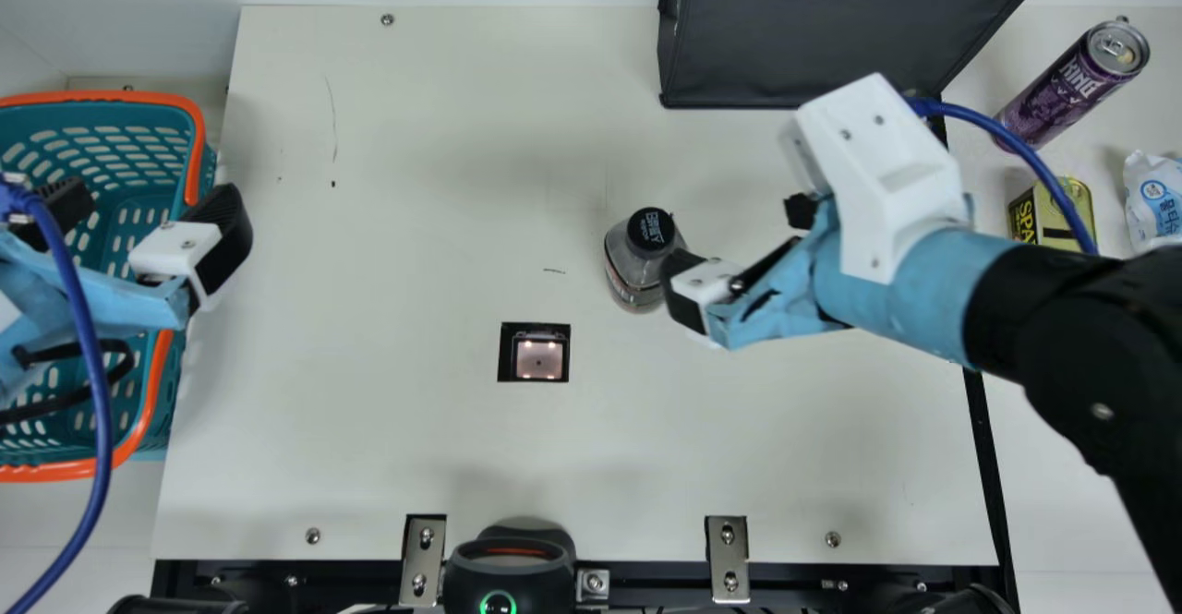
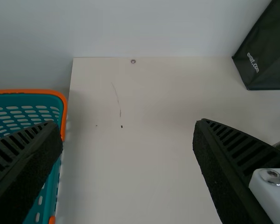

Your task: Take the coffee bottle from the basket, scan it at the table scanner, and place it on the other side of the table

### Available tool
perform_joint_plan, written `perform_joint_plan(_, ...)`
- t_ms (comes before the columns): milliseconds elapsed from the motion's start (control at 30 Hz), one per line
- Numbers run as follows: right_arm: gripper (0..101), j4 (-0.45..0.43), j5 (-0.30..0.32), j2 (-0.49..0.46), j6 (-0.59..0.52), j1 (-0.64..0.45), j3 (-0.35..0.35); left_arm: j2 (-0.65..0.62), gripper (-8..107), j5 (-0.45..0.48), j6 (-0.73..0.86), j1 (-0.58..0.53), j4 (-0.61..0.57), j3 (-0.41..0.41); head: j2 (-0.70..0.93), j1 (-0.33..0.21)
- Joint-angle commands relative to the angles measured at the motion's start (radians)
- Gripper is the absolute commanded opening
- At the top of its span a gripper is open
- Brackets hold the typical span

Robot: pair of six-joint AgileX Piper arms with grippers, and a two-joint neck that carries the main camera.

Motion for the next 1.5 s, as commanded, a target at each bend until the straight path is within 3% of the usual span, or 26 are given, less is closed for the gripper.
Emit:
perform_joint_plan(0,95,-0.017,-0.027,0.020,0.030,0.036,0.000,0.000,90,0.000,0.000,0.000,0.000,0.000,0.002,-0.029)
perform_joint_plan(267,95,-0.103,-0.125,0.072,0.105,0.120,0.021,0.000,90,0.000,0.000,0.000,0.000,0.000,0.002,-0.029)
perform_joint_plan(767,95,-0.320,-0.289,0.121,0.264,0.246,0.130,0.000,90,0.000,0.000,0.000,0.000,0.000,0.002,-0.029)
perform_joint_plan(1067,95,-0.404,-0.347,0.147,0.357,0.273,0.186,0.000,90,0.000,0.000,0.000,0.000,0.000,0.002,-0.029)
perform_joint_plan(1467,95,-0.435,-0.395,0.164,0.427,0.276,0.218,0.000,90,0.000,0.000,0.000,0.000,0.000,0.002,-0.029)
